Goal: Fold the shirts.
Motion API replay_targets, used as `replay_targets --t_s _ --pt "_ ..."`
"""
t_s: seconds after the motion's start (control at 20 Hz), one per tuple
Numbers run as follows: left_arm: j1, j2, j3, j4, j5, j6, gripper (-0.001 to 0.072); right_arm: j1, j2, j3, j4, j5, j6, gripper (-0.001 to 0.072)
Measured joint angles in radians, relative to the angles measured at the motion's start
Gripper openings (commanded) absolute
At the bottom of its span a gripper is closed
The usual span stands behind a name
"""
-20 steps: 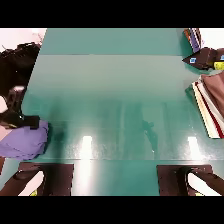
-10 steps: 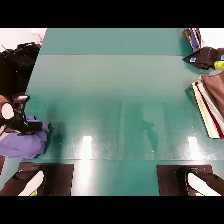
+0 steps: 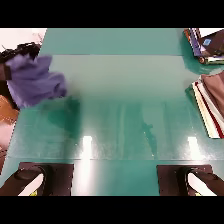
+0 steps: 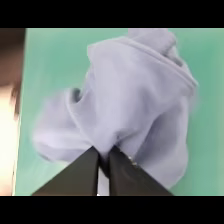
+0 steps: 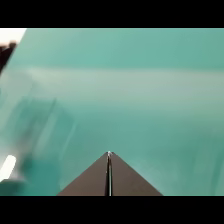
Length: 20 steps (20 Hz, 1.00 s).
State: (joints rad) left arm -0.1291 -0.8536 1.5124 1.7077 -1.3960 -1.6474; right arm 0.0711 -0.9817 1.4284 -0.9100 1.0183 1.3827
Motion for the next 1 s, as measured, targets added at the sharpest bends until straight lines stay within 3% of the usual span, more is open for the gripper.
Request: replay_targets --t_s 0.25,0.45,0.5,0.55,0.6,0.8,1.0 --pt "-0.265 -0.078 0.145 0.01 0.045 0.001 0.0019 0.0 0.031 0.001 -0.001 -0.088 0.0 0.002" --pt "-0.492 -0.24 0.173 0.007 0.065 0.0 0.0025 0.0 0.036 0.003 -0.001 -0.11 0.0 0.002" --pt "-0.543 -0.287 0.175 -0.007 0.078 0.0 0.0109 0.0 0.037 0.003 -0.001 -0.111 0.0 0.0019" --pt "-0.592 -0.34 0.178 -0.033 0.1 0.006 0.041 0.0 0.038 0.003 -0.001 -0.113 0.0 0.0019" --pt "-0.634 -0.391 0.18 -0.059 0.132 0.021 0.0521 0.0 0.038 0.003 -0.001 -0.114 0.0 0.002" --pt "-0.684 -0.503 0.183 -0.082 0.215 0.063 0.0522 0.0 0.039 0.003 -0.002 -0.113 0.0 0.002" --pt "-0.53 -0.529 0.167 -0.068 0.187 0.072 0.0522 0.0 0.039 0.003 -0.006 -0.103 0.0 0.002"
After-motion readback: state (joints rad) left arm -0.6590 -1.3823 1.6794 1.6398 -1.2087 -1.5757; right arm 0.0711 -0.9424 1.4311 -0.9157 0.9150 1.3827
